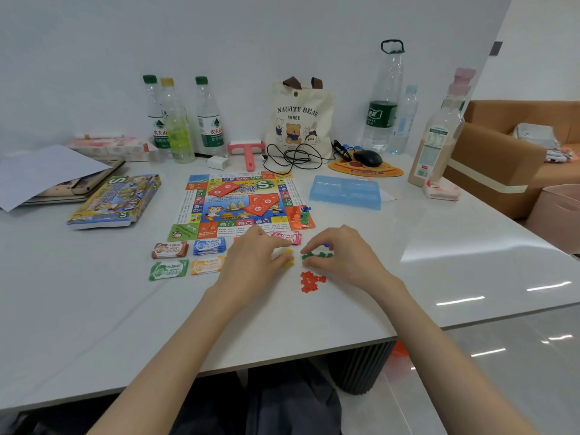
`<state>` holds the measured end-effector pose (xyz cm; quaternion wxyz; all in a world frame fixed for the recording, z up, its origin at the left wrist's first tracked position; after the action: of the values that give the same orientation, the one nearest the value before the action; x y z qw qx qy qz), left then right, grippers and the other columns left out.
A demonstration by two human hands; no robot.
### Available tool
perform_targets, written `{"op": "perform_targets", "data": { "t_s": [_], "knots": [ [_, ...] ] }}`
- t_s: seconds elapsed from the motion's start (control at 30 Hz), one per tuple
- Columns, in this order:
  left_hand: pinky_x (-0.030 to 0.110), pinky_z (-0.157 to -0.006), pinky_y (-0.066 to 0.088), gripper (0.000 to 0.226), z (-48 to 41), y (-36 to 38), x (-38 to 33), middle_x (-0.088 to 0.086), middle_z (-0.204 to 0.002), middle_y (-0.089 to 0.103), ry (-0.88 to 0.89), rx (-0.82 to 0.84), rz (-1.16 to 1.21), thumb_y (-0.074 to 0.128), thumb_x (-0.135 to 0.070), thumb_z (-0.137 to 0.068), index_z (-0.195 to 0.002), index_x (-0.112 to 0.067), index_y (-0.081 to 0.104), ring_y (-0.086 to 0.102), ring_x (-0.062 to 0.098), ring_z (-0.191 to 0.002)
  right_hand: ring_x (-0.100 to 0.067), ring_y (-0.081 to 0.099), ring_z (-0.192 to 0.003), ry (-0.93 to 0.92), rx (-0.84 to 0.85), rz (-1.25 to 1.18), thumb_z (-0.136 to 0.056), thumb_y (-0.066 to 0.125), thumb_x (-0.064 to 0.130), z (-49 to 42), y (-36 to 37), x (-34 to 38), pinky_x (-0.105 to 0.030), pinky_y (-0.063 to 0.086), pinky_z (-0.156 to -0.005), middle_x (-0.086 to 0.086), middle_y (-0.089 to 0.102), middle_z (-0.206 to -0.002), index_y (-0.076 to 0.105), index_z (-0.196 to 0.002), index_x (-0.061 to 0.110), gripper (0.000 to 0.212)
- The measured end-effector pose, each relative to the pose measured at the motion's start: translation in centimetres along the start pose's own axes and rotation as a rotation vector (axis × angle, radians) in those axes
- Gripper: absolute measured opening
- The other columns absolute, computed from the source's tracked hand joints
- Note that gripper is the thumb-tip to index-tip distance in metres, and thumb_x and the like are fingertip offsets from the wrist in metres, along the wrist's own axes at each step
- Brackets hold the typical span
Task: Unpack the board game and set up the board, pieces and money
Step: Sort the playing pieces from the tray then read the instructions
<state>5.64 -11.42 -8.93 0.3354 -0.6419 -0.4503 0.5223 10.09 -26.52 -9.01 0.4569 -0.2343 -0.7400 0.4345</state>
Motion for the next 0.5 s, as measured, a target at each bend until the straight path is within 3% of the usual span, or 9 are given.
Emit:
{"op": "perform_targets", "data": {
  "t_s": [0.33,0.5],
  "knots": [
    [0.029,-0.077,0.040,0.035,-0.6,-0.4,0.5,-0.002,-0.102,0.048,-0.001,-0.033,0.016,0.056,-0.041,-0.093,-0.127,-0.035,0.060,0.051,0.016,-0.108,-0.007,0.049,-0.094,0.037,0.006,0.013,-0.085,0.069,0.037,-0.7,0.3,-1.1,-0.029,0.048,-0.077,0.013,0.070,-0.100,0.076,-0.094,0.034,0.012],
    [0.034,-0.087,0.044,0.034,-1.4,-1.4,-0.2,0.002,-0.113,0.055,0.021,-0.066,0.034,0.052,-0.038,-0.096,-0.130,-0.035,0.058,0.049,0.017,-0.112,-0.002,0.052,-0.071,0.061,-0.174,-0.110,-0.088,0.066,0.028,-1.6,-2.6,-2.0,-0.025,0.043,-0.071,0.014,0.071,-0.097,0.076,-0.094,0.028,0.012]
  ]
}}
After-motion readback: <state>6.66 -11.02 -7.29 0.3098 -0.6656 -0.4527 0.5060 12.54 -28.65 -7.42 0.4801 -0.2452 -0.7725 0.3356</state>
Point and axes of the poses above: each hand's wrist, its own z-axis away from the middle knuckle, its own y-axis out of the palm, x = y × z, the point moved 6 cm from there along -z, towards the middle knuckle
